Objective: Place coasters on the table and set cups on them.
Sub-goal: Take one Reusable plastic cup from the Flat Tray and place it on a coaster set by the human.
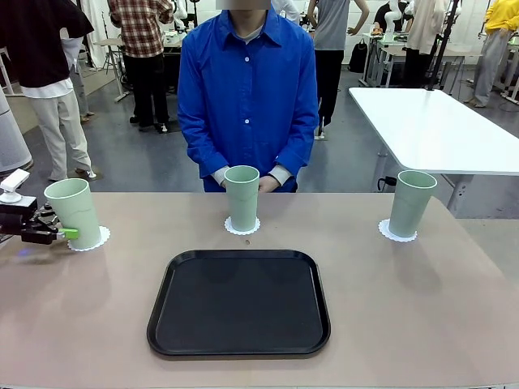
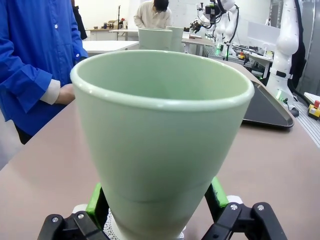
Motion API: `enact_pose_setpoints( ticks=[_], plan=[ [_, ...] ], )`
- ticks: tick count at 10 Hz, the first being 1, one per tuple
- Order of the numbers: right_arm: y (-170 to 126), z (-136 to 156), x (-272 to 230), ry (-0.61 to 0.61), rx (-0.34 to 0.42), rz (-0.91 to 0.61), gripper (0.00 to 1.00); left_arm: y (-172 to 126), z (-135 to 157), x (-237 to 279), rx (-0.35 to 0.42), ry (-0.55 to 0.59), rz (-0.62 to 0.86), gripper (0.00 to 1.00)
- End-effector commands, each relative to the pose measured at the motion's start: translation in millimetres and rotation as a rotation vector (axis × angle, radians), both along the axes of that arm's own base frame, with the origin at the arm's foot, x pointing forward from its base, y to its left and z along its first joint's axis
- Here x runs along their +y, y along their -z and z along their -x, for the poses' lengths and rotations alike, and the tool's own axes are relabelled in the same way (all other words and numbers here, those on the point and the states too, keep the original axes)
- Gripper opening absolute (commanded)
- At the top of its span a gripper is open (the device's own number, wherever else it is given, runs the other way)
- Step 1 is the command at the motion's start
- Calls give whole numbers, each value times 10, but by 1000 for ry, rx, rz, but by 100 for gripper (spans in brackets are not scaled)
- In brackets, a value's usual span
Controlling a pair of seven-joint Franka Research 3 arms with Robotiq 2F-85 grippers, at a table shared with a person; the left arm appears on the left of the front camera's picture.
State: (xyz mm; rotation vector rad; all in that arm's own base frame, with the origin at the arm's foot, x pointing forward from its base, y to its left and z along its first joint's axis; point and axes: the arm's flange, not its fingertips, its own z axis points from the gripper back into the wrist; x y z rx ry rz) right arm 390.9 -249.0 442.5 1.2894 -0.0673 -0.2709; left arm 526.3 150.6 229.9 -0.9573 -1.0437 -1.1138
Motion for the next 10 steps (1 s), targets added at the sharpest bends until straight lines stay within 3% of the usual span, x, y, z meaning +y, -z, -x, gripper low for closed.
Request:
enact_pose_setpoints(
  ticks=[1, 10],
  plan=[
    [-8, 26, 19, 0, -4, -4, 100, 3, -12, 69, -25, 38, 14, 100],
    [-8, 26, 19, 0, -4, -4, 100, 11, 20, 119, -17, 36, 15, 100]
  ],
)
